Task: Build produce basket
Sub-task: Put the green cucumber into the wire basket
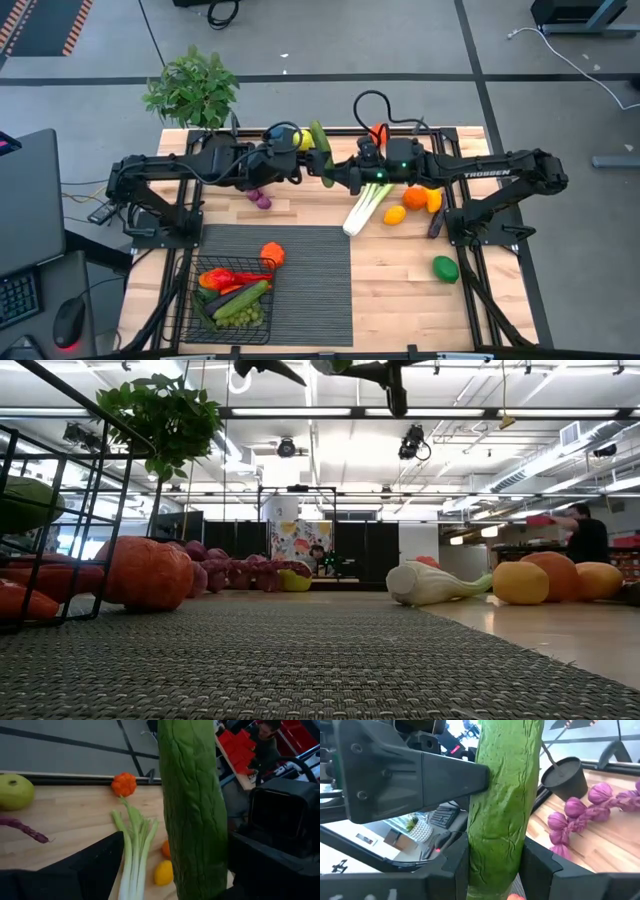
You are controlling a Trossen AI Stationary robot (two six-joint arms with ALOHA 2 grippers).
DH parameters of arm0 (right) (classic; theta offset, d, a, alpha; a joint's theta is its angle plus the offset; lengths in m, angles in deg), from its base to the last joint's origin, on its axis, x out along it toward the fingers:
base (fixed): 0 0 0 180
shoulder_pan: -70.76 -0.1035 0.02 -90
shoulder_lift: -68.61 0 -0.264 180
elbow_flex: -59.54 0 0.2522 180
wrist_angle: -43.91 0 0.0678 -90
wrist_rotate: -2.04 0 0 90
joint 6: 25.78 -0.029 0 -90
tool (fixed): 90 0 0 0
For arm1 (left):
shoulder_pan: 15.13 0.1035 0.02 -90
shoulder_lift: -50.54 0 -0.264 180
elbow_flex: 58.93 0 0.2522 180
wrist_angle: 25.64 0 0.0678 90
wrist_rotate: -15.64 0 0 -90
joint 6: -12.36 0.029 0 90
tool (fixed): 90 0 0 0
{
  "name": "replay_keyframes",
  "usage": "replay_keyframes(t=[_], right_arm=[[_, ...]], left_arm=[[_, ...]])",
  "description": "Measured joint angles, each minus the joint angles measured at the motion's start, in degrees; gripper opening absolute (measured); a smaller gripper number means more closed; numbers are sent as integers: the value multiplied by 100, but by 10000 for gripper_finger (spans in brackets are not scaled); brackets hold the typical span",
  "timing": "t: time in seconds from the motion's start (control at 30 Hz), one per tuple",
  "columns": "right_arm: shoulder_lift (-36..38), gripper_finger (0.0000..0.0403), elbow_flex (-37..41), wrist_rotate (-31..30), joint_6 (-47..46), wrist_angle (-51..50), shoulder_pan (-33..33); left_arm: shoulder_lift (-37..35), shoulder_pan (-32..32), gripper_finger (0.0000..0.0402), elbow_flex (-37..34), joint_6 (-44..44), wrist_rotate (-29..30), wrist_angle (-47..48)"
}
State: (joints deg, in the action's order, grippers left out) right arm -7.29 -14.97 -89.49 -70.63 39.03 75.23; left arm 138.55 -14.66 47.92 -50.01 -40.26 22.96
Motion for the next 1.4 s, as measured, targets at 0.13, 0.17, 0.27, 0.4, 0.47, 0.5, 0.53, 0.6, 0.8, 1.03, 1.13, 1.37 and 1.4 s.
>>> replay_keyframes(t=[0.13, 0.17, 0.27, 0.4, 0.47, 0.5, 0.53, 0.6, 0.8, 1.03, 1.13, 1.37, 1.4], right_arm=[[0, 142, 0, 205, 149, 18, 9], [0, 142, 0, 247, 201, 18, 7], [-4, 142, 0, 255, 319, 3, 17], [-7, 142, 0, 321, 340, 3, 90], [-7, 142, 0, 421, 395, 0, 141], [-7, 142, 0, 466, 412, 1, 169], [-7, 142, 0, 520, 420, 3, 189], [-7, 142, 0, 621, 440, 0, 231], [-7, 142, 0, 742, 456, -84, 280], [-3, 156, 0, 620, 468, -115, 284], [3, 174, 0, 620, 403, -125, 339], [15, 229, -7, 992, 357, -591, 387], [15, 236, -8, 1095, 358, -727, 387]], left_arm=[[2, 18, 352, 1, 4, 270, -67], [0, 45, 351, 1, 3, 303, -88], [18, 143, 338, 1, -35, 332, -124], [24, 182, 304, 1, -296, 341, -128], [24, 184, 285, 1, -302, 345, -140], [24, 185, 274, 1, -305, 346, -142], [24, 186, 264, 1, -306, 350, -154], [24, 186, 244, 1, -301, 354, -220], [28, 195, 189, -2, -297, 382, -399], [28, 199, 153, -6, -297, 397, -417], [15, 201, 154, -8, -183, 371, -421], [-188, 211, 151, -14, 375, 205, -221], [-224, 210, 150, -13, 386, 186, -171]])
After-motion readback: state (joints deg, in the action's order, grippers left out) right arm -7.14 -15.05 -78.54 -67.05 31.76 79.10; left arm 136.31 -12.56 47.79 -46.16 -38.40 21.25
